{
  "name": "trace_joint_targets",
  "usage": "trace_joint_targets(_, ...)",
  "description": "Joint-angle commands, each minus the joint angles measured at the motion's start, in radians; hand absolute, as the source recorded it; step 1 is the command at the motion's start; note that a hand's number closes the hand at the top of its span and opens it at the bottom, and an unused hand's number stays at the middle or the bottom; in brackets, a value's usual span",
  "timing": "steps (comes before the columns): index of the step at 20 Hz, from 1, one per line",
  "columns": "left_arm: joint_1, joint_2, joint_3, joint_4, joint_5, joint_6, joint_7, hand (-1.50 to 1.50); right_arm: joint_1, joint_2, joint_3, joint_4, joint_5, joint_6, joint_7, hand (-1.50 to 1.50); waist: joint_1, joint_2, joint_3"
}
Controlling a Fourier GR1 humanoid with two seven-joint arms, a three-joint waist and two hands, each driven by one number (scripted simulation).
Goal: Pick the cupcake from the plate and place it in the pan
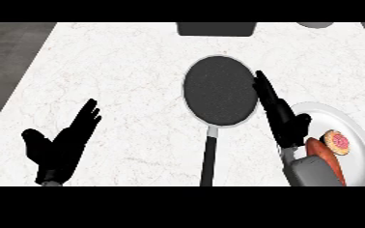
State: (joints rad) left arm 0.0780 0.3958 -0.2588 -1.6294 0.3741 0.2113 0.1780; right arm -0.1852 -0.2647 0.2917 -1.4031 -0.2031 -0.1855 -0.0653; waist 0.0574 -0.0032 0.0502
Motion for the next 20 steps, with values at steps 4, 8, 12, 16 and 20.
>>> trace_joint_targets(4,0.012,0.118,0.051,0.017,-0.146,0.061,-0.046,0.00,-0.006,-0.039,-0.342,-0.026,-0.079,-0.259,-0.010,-1.50,-0.098,-0.008,-0.048)
trace_joint_targets(8,0.031,0.145,0.063,0.016,-0.169,0.072,-0.058,0.00,0.144,-0.145,-0.491,0.137,0.014,-0.515,0.140,-1.50,-0.171,0.001,-0.057)
trace_joint_targets(12,0.031,0.153,0.052,0.010,-0.212,0.094,-0.054,0.00,0.253,-0.089,-0.562,0.046,-0.010,-0.697,0.248,-1.50,-0.146,-0.010,-0.056)
trace_joint_targets(16,0.044,0.132,0.010,-0.005,-0.243,0.092,-0.075,0.00,0.445,-0.228,-0.395,-0.050,0.149,-0.673,0.449,-1.50,-0.102,-0.002,-0.060)
trace_joint_targets(20,0.021,0.115,-0.014,-0.008,-0.278,0.109,-0.052,0.00,0.542,-0.392,-0.344,-0.225,0.195,-0.585,0.672,-1.50,-0.082,0.001,-0.058)
